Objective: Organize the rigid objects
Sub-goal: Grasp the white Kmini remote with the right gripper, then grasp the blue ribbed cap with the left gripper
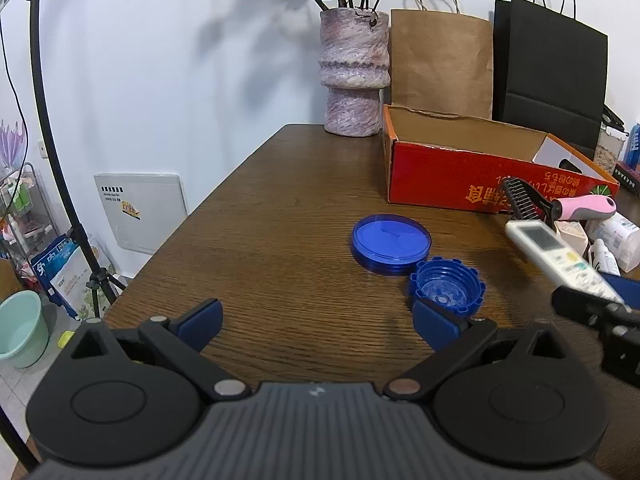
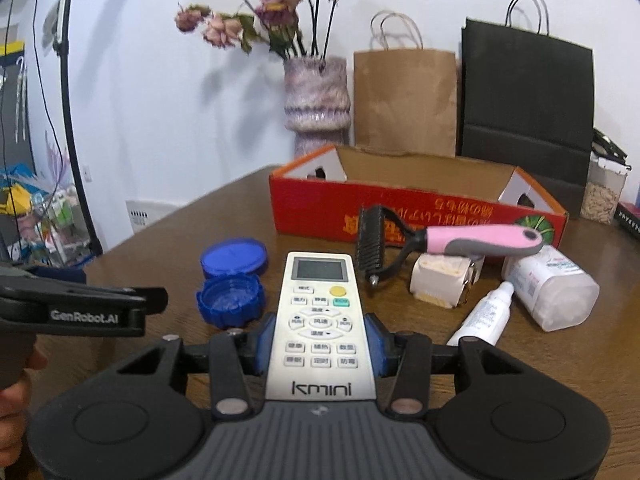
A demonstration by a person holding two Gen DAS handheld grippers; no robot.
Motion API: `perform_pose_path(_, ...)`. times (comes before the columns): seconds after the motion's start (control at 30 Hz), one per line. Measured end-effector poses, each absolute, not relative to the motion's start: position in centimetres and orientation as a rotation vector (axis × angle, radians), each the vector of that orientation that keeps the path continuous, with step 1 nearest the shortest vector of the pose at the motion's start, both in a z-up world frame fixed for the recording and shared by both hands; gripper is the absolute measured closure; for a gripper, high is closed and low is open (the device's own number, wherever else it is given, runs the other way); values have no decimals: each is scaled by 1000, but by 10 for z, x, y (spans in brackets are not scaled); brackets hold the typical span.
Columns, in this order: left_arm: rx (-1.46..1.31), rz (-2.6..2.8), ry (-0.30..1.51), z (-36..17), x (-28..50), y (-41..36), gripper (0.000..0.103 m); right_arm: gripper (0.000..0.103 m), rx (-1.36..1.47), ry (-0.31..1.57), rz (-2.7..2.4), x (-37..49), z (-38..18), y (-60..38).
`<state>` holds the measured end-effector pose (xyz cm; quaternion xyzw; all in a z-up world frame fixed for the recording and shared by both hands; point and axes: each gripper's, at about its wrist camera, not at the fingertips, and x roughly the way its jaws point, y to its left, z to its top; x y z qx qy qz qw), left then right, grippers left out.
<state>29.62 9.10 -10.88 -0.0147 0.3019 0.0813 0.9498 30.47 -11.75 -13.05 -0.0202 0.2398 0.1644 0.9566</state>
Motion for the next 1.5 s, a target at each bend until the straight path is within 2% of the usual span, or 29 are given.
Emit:
perform_pose_path(0.8,25,66,637,-118,320,21,0,58,52,393,258,310,-119,-189)
perform_pose_path(1.27,8,71,689,-127,348,10,0,58,66,380,216,313,-119,-206)
perform_pose_path(1.4,7,74,699,-128,351,10,6,58,63,383,213,313,-119,-205)
perform_pose_path(1.43,6,75,702,-128,352,10,11,58,64,384,212,313,-119,-205)
perform_pose_path(1.5,-2,71,708,-129,352,10,28,58,63,385,211,313,-119,-205)
